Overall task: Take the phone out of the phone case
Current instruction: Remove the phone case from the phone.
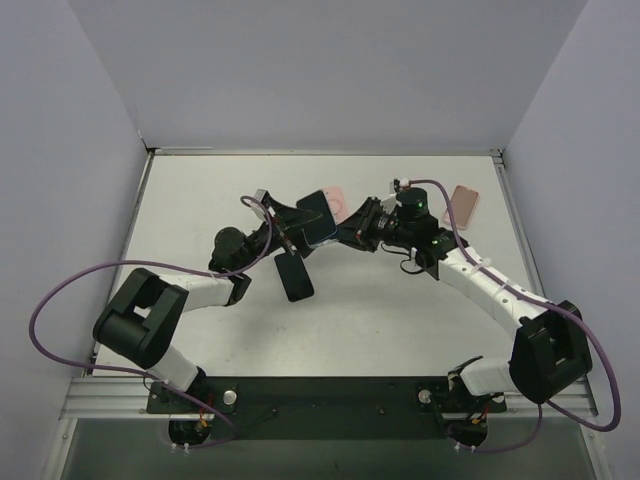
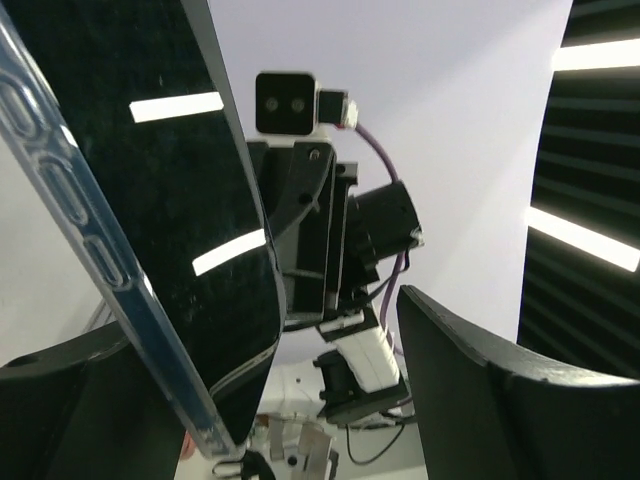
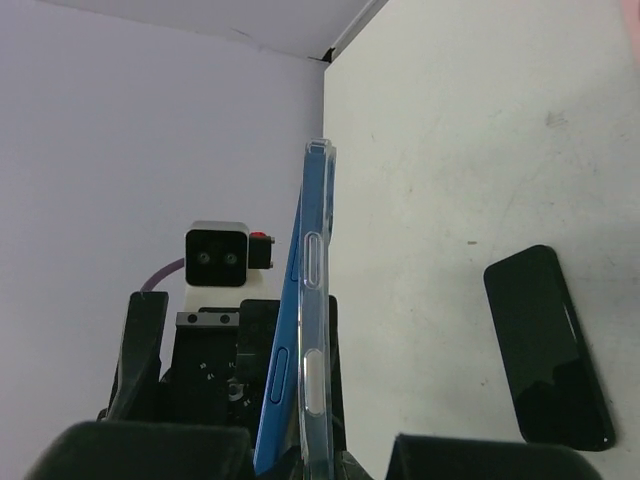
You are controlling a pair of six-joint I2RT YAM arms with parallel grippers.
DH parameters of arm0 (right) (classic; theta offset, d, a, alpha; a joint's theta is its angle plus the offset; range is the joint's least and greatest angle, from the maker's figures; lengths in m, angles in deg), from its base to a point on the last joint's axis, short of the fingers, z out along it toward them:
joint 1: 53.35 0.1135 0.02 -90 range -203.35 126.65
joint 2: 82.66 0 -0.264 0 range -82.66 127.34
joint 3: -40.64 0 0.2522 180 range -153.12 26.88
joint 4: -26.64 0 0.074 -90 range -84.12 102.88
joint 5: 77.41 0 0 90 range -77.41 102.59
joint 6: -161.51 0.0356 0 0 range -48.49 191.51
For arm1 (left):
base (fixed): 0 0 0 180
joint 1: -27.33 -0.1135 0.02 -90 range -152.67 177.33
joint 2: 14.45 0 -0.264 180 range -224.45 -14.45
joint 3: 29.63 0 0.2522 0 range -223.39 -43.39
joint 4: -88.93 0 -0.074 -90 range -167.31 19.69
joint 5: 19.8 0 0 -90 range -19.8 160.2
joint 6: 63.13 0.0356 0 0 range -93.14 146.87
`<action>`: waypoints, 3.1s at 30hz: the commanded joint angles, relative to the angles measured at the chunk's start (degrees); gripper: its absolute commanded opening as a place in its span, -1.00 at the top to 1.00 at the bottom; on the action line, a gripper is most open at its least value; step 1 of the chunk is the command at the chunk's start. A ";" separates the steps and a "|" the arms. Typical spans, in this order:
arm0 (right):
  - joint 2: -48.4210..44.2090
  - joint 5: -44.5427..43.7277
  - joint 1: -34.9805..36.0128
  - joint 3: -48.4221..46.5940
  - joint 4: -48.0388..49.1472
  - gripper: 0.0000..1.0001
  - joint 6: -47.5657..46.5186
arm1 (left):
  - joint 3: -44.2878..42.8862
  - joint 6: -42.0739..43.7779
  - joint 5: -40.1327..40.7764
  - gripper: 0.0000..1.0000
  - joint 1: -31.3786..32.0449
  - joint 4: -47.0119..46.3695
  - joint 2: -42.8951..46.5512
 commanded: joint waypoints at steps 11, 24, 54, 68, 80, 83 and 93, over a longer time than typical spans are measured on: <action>-10.47 -13.42 -5.79 -1.14 -17.42 1.00 -16.62 | 1.52 6.17 -12.03 -0.74 3.17 0.12 0.68; -1.34 -40.57 6.41 -7.13 -42.58 1.00 -33.24 | -7.78 34.71 -6.68 -0.65 3.44 52.48 2.78; 15.10 -33.46 16.44 4.48 -16.38 1.00 -35.26 | -9.29 48.71 1.94 -0.61 7.21 57.43 -3.81; 16.78 -45.40 19.17 -4.14 -32.88 1.00 -32.02 | -4.90 45.02 4.67 -0.50 4.76 56.81 1.99; 11.50 -61.14 22.41 -6.51 -45.12 1.00 -32.45 | -4.46 45.03 1.07 -0.64 3.61 55.23 0.50; 12.64 -61.06 23.12 -7.91 -45.39 1.00 -32.45 | -4.02 44.50 0.45 -0.64 3.61 53.21 -0.02; 16.77 -52.10 24.79 -3.44 -32.30 1.00 -33.85 | -4.37 45.46 -4.30 -0.69 3.96 45.93 -7.05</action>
